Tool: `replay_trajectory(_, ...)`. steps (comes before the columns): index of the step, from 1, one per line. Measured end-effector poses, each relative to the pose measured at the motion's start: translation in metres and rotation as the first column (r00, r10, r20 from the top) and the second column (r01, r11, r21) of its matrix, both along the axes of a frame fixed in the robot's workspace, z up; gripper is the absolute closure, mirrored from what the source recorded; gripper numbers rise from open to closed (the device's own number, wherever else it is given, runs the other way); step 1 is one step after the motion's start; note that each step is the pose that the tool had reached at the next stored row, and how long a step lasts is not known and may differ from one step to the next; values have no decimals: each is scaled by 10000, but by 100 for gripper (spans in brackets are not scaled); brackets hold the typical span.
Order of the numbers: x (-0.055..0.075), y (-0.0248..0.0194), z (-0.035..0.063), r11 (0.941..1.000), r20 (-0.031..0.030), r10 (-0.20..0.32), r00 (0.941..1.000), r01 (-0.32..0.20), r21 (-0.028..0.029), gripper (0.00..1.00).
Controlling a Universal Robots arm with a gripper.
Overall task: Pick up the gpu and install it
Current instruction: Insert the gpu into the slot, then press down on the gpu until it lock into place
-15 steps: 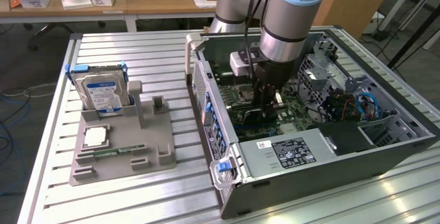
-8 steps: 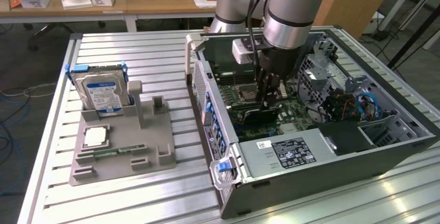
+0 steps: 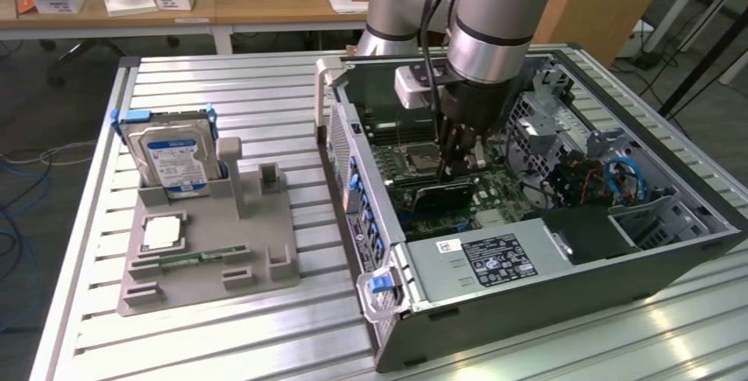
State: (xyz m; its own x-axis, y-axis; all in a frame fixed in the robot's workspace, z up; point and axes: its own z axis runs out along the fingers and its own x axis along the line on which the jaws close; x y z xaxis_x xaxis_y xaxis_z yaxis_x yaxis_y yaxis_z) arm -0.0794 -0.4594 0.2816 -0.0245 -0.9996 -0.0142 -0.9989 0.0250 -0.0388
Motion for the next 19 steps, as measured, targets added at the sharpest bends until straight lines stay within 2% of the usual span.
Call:
replay_trajectory(17,-12,1,-18,10000,-5,-6,10000,6,2,89)
replay_trajectory(19,-13,-3,-31,10000,-91,-10,10000,10,0,89)
